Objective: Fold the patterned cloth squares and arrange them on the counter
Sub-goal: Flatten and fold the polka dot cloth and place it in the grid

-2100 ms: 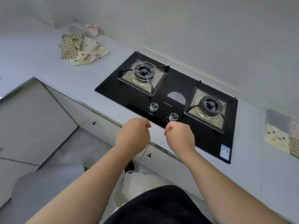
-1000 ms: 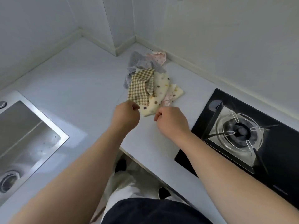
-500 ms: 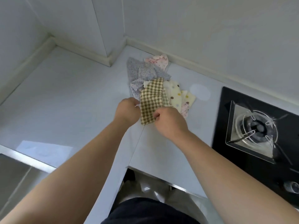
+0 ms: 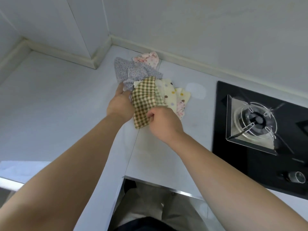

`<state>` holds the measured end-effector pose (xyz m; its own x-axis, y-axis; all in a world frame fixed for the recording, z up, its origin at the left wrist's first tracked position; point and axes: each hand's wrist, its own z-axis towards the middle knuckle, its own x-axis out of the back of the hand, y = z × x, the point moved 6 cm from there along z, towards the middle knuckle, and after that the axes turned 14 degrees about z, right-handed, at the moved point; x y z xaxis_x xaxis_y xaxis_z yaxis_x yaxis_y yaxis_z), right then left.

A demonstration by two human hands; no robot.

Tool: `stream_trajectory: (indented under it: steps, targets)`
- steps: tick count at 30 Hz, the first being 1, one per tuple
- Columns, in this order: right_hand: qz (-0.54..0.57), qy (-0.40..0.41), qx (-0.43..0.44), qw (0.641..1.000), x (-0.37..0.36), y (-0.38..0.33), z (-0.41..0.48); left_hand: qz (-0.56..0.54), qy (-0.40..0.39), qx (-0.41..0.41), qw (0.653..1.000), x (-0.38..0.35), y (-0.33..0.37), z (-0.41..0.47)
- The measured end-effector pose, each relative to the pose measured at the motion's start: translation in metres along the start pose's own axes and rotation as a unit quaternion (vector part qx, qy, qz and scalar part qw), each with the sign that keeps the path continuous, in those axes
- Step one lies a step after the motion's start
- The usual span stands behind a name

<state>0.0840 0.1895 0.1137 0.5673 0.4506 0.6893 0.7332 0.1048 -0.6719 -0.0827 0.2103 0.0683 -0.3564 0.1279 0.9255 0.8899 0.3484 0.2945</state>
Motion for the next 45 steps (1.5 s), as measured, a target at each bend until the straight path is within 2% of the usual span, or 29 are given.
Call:
stream_trajectory:
  steps: [5,7,12,16,20,24,32,36,41,45]
  targets:
    - [0.018,0.065,0.084,0.994,-0.005,0.024,0.008,-0.02,0.079,-0.009,0.997,-0.035,0.015,-0.004]
    - [-0.004,0.069,0.116,0.991,-0.013,0.039,0.007,-0.05,0.135,-0.002,0.99,-0.056,0.011,-0.011]
    - [-0.051,0.081,0.168,0.981,-0.036,0.082,0.003,-0.029,0.299,-0.068,0.951,-0.085,0.013,-0.033]
    - [-0.074,0.134,0.203,0.967,-0.045,0.099,-0.008,-0.025,0.343,-0.077,0.936,-0.084,0.013,-0.042]
    - [-0.053,0.134,0.15,0.978,-0.042,0.109,-0.029,-0.047,0.344,-0.065,0.936,-0.089,0.017,-0.069]
    - [-0.017,0.102,0.131,0.986,-0.047,0.124,-0.077,-0.079,0.311,-0.051,0.946,-0.106,0.019,-0.115]
    - [0.01,0.108,0.104,0.989,-0.052,0.145,-0.153,-0.061,0.249,-0.096,0.962,-0.124,0.037,-0.192]
    - [0.036,0.118,0.117,0.985,-0.055,0.144,-0.161,-0.035,0.239,-0.124,0.962,-0.123,0.032,-0.211]
    - [0.102,0.147,0.114,0.977,-0.05,0.143,-0.149,-0.033,0.294,-0.109,0.949,-0.1,0.022,-0.206]
    - [0.077,0.16,0.106,0.978,-0.041,0.144,-0.13,0.018,0.275,-0.115,0.954,-0.092,0.026,-0.186]
